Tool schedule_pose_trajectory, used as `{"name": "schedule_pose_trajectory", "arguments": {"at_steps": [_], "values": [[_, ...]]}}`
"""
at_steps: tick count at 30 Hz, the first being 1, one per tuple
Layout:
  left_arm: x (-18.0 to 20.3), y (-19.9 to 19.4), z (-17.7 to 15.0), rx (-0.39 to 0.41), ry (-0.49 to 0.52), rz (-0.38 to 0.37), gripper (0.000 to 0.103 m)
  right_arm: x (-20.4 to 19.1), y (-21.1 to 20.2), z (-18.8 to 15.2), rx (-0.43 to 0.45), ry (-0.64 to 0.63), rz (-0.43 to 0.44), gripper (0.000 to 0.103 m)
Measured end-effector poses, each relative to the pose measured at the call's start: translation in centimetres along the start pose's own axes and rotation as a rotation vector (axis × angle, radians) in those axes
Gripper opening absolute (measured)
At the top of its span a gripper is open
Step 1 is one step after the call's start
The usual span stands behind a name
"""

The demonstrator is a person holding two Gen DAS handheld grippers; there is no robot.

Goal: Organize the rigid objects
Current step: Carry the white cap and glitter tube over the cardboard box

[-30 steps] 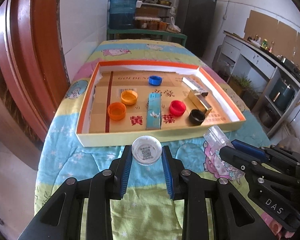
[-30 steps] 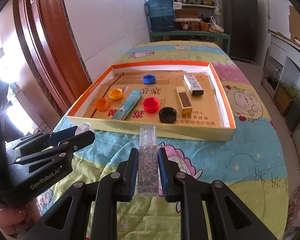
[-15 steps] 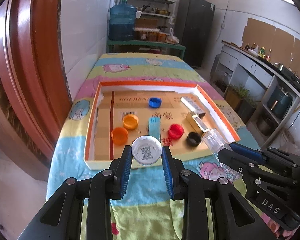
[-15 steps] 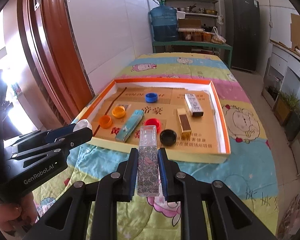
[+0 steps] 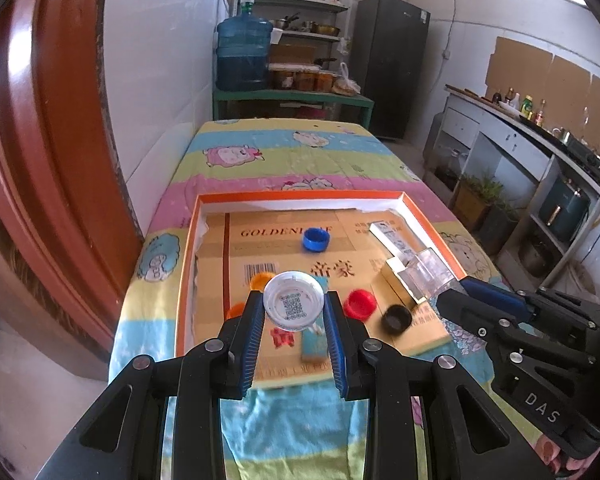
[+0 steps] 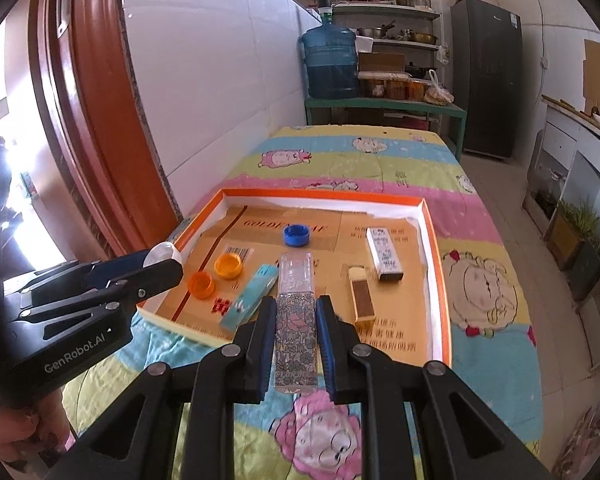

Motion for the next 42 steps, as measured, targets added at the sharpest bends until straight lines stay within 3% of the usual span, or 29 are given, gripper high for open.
{"name": "schedule_pose_trajectory", "arguments": {"at_steps": [20, 42], "values": [[-3.3, 6.7, 6.4, -0.008, -0.038, 0.025, 0.031, 1.2, 6.7, 6.4, -0.01, 0.026, -0.019, 0.021], [-4.7, 15.5, 5.4, -0.21, -0.096, 0.031, 0.031, 3.7, 14.4, 6.4, -0.159, 0.053, -0.063, 0.021]]}}
Point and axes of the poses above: each gripper's, at about its wrist camera, not at the fingertips, and y roughly the way its jaws point, x to its right, z to its top, the point moved 7 cm from there along y, roughly the way its jaws point, and after that the axes turned 10 degrees about y, right-handed, at the moved point
